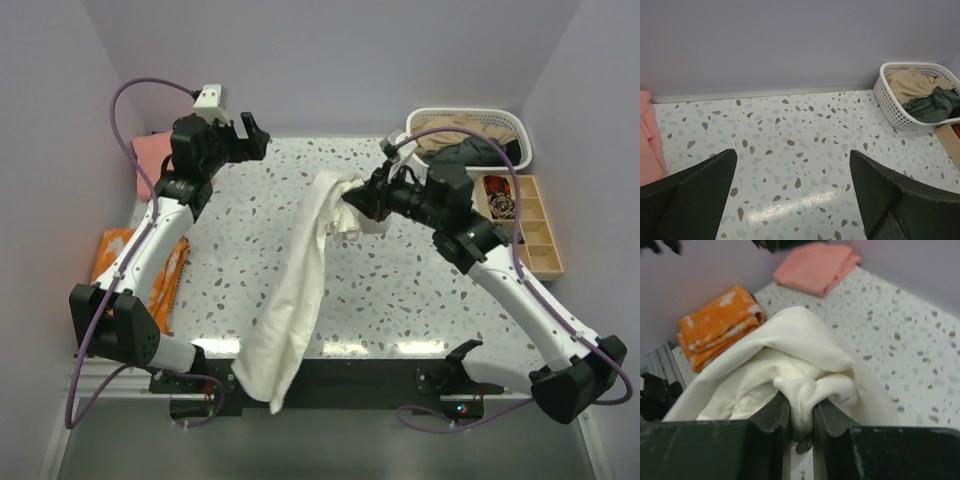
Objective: Fold and stack the t-shirts
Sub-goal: Move the tshirt to the center of the board
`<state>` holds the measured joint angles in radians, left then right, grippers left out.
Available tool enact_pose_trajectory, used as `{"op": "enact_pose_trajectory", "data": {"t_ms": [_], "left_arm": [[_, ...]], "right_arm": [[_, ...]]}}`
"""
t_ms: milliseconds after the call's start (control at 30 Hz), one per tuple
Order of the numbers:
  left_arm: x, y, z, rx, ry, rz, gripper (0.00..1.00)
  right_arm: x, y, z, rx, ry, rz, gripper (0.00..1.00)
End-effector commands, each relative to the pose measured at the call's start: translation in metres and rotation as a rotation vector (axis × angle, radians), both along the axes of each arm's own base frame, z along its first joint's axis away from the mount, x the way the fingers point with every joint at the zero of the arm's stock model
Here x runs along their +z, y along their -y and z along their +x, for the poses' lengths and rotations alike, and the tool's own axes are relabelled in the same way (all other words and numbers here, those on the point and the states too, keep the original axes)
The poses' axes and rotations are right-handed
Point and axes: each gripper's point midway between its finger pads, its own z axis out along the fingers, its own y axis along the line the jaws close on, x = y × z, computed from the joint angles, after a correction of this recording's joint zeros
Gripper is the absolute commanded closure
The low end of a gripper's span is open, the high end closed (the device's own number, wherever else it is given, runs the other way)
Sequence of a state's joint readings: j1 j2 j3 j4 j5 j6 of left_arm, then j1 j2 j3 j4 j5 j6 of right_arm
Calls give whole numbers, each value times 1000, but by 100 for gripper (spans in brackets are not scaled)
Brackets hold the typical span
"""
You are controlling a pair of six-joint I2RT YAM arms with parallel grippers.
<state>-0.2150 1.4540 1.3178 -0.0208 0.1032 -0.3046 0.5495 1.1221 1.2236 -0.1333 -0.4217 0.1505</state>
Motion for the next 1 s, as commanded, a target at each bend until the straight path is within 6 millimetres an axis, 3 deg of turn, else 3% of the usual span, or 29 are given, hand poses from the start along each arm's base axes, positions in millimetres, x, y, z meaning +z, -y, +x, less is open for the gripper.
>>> {"op": "enact_pose_trajectory", "data": {"t_ms": [0,33,100,133,233,267,300,333,467,533,633,833,967], "left_arm": [[-53,1,-26,5,-186,1,0],[-74,2,-35,1,-233,-9,0],[-83,12,-50,-29,-239,-31,0],[-112,17,-64,-32,-295,-42,0],[-141,40,-89,-122,-342,-51,0],[-150,46,-99,-151,-375,-41,0],[-158,58,-112,-207,-401,-40,0],[-163,73,-126,-259,-420,-30,0],[-170,106,-184,-383,-450,-10,0],[-182,121,-214,-462,-511,6,0],[-195,131,-242,-515,-556,37,0],[-237,148,-288,-572,-594,165,0],[-275,148,-288,-503,-627,331,0]], "right_arm": [[-97,22,37,-241,-230,-147,100],[-132,36,47,-342,-313,-238,100],[-168,51,51,-419,-398,-344,100],[-194,70,56,-522,-449,-435,100],[-218,90,61,-633,-491,-535,97],[-218,104,67,-719,-470,-560,89],[-220,112,69,-760,-458,-579,89],[-216,119,76,-811,-426,-582,98],[-205,154,99,-1012,-358,-627,100],[-198,160,108,-1056,-358,-618,100],[-200,164,115,-1068,-373,-619,100],[-212,164,113,-1045,-398,-602,100],[-214,165,108,-1033,-406,-583,100]]}}
